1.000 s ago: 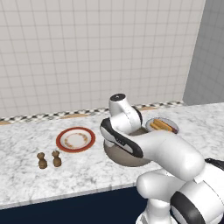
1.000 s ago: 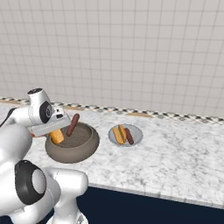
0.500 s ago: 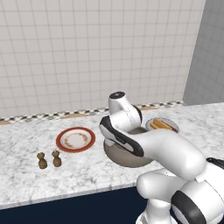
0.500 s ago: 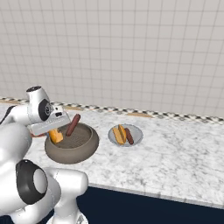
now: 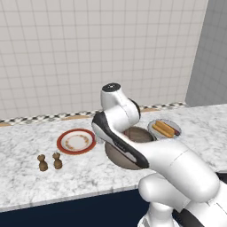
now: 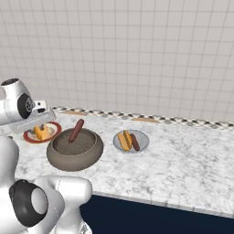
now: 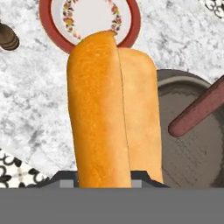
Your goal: Place one bun and one sausage from the bowl on each plate.
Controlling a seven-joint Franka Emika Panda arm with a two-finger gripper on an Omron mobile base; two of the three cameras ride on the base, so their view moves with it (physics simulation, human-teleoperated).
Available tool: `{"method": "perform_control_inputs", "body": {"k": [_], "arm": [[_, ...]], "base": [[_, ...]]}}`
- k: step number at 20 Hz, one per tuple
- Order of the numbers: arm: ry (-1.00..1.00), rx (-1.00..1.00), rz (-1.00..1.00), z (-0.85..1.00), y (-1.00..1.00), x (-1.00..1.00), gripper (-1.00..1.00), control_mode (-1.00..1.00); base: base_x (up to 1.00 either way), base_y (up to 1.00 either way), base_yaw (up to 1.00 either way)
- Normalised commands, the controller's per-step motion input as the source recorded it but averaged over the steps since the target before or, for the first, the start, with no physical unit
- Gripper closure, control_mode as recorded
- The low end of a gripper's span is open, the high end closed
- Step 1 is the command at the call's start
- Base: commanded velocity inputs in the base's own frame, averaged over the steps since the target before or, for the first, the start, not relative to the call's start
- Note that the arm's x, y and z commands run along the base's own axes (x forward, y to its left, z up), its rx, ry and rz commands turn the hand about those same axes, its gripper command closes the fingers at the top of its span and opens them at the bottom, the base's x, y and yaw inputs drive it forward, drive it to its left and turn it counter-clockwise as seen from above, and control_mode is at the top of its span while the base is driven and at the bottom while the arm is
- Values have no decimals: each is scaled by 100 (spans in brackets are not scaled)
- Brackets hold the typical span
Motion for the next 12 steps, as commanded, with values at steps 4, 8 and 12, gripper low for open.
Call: {"method": "perform_control_inputs", "body": {"k": [4, 8, 12], "arm": [[12, 0, 0, 3, 91, 85, 100, -100], [21, 0, 0, -4, 89, 90, 100, -100], [20, 0, 0, -37, 72, 66, 100, -100]], "base": [[0, 0, 0], [0, 0, 0], [0, 0, 0]]}}
